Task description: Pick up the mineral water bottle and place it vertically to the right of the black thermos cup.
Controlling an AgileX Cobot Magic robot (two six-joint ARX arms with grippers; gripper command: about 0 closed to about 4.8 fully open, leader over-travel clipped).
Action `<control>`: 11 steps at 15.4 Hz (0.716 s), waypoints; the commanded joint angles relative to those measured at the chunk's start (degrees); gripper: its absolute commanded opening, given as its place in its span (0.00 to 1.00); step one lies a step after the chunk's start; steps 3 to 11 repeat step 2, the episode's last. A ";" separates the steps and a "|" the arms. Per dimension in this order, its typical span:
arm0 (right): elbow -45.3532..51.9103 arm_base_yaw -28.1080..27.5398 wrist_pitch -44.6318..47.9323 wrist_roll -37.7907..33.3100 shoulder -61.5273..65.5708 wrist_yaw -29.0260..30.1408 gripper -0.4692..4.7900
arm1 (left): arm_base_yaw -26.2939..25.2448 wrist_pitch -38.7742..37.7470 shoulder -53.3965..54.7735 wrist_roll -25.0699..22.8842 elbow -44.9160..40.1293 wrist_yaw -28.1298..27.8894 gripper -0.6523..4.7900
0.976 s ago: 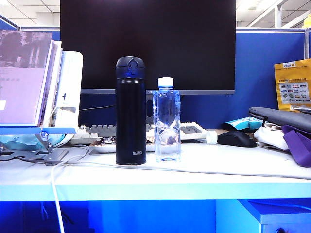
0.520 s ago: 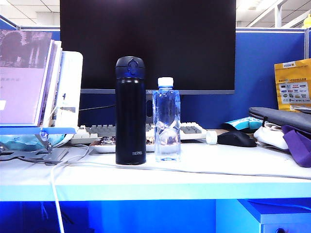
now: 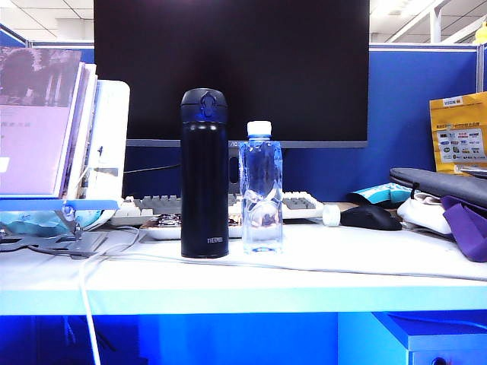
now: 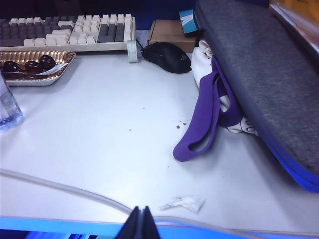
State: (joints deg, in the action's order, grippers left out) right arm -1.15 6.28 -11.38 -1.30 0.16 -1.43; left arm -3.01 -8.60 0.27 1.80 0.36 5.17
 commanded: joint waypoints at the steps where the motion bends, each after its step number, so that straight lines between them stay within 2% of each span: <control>1: 0.15 0.04 -0.15 -0.17 0.00 0.09 0.09 | -0.07 -0.74 -0.17 0.17 -0.07 0.20 0.11; 11: 0.15 0.07 -0.17 -0.17 0.00 0.09 0.09 | -0.07 -0.74 -0.17 0.17 -0.07 0.20 0.11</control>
